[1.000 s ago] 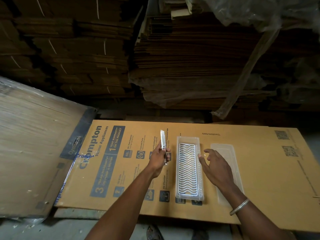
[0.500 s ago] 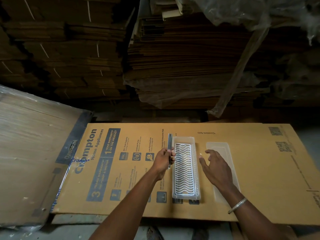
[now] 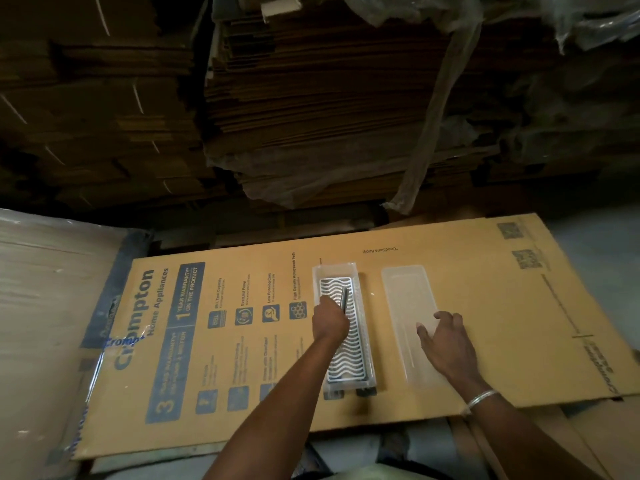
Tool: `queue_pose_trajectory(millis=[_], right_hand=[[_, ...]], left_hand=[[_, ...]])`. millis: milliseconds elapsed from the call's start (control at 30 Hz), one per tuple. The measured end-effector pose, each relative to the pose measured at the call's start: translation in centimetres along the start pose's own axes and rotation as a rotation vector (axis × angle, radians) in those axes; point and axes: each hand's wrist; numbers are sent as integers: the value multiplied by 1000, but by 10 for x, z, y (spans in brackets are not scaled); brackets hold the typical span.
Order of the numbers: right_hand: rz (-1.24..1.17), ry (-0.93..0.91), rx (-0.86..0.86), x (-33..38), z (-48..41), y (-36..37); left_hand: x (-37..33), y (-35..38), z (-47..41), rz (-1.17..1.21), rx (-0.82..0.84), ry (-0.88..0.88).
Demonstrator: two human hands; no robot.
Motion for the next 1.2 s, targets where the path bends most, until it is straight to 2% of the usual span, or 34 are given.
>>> queue_pose_trajectory(millis=[133, 567, 700, 800, 900, 1200], right_hand=[[-2, -12, 16, -5, -2, 3], [61, -75, 87, -6, -5, 14], [130, -76, 76, -9, -7, 17], [208, -30, 52, -8, -5, 19], [251, 38, 115, -6, -2, 20], [308, 97, 152, 17, -7, 20]], left_hand=[[-3, 7, 1, -126, -60, 15], [-5, 3, -2, -279, 2, 66], [-8, 2, -3, -327, -31, 70], [-9, 2, -5, -364, -24, 80], [-11, -1, -3, -381, -2, 96], [19, -27, 9, -531, -215, 407]])
Point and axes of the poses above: each hand's wrist, its own z-axis away from the middle knuckle, its own y-axis out of the palm, x = y × z, and after that the axes turned 6 degrees about -z, right-handed
